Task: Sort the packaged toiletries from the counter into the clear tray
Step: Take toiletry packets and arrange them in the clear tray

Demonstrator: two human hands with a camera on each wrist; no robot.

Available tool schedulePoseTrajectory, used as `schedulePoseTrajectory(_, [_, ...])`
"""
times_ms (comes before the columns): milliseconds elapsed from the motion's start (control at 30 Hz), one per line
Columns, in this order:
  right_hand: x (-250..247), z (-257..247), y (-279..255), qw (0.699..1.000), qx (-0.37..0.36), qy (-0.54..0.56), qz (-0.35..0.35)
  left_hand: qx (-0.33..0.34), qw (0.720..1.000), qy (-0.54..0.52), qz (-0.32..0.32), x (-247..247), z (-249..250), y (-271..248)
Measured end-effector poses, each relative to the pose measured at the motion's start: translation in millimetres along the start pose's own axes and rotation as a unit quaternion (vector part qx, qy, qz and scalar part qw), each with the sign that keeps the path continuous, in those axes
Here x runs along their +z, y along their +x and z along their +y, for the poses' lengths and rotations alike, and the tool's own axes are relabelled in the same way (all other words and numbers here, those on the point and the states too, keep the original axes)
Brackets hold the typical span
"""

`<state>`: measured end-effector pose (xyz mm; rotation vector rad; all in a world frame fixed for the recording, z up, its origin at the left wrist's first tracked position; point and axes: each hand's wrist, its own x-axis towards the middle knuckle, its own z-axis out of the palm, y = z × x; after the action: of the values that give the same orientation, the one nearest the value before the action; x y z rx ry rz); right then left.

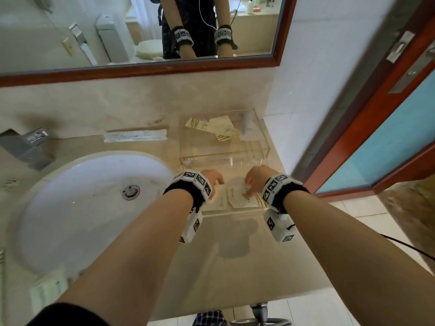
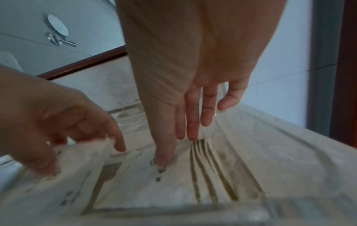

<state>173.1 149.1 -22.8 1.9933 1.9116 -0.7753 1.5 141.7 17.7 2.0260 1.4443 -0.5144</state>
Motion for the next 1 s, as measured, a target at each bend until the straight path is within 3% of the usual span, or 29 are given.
schedulePoseTrajectory(233, [4,-1,1,0.999,-0.032,-0.008,-0.012,-0.002,0.999,-0.032,0.033,7,-7,4])
schedulePoseTrajectory(467, [14,-1,27,0.994,-0.015,-0.101,-0.028,-0.018,0.999,-0.039,0.027,13,-15,-3])
schedulePoseTrajectory(1000, [21,7,33,0.993,-0.007,-0.113,-0.035,-0.047,0.999,-0.021,0.018,19,-8,-2])
